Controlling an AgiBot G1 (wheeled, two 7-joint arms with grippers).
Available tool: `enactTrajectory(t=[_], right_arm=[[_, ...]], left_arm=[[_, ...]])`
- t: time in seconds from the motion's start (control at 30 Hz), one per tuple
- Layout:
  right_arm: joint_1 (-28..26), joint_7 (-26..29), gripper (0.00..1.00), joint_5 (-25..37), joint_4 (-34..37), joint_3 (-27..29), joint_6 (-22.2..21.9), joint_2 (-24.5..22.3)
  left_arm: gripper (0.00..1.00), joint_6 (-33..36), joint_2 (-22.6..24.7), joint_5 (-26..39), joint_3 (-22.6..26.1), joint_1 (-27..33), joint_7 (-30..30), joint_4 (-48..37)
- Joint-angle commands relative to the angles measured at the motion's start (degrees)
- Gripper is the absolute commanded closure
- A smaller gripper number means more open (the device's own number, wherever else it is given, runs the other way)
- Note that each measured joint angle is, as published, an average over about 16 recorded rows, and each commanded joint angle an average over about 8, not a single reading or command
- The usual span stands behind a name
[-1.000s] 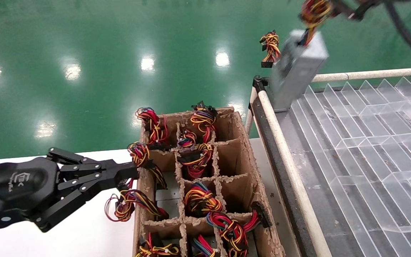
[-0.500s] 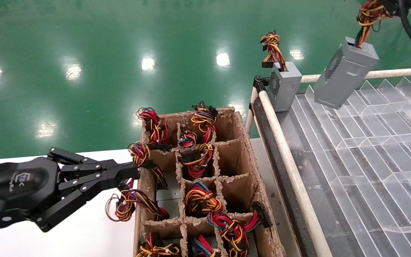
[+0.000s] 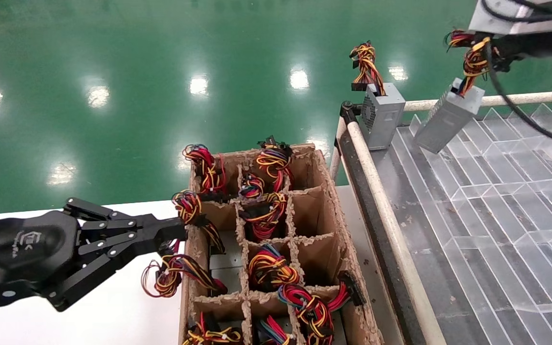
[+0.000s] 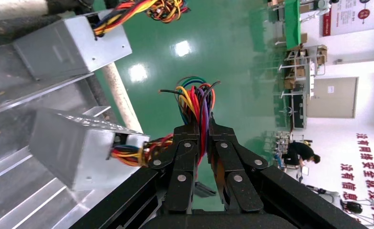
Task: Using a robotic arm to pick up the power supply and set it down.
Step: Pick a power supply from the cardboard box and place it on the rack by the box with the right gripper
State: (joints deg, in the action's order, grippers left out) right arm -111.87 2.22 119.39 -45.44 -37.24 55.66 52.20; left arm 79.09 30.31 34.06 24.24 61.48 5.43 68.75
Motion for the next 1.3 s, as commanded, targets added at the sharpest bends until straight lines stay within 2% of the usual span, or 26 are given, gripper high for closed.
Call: enactTrajectory(t=[0.03, 0.23, 0.57, 0.9, 1.3], right_arm=[[-0.1, -2.87, 1.0, -0.45, 4.5, -0.1, -2.26, 1.56], [-1.66, -10.98, 1.0, -3.75, 14.64, 0.73, -5.79, 5.79], [-3.91, -21.18, 1.0, -8.6, 24.28, 2.39, -7.49, 10.9], [-5.54, -27.46, 1.0, -11.24, 31.61, 3.78, -10.6, 14.52], [-6.24, -33.02, 1.0, -14.89, 37.95, 6.12, -13.34, 16.6]], left_arm=[[1.0, 0.0, 0.0, 0.0, 0.0, 0.0, 0.0, 0.0], [1.0, 0.0, 0.0, 0.0, 0.0, 0.0, 0.0, 0.0], [1.0, 0.0, 0.0, 0.0, 0.0, 0.0, 0.0, 0.0], [1.0, 0.0, 0.0, 0.0, 0.0, 0.0, 0.0, 0.0], [1.0, 0.0, 0.0, 0.0, 0.0, 0.0, 0.0, 0.0]])
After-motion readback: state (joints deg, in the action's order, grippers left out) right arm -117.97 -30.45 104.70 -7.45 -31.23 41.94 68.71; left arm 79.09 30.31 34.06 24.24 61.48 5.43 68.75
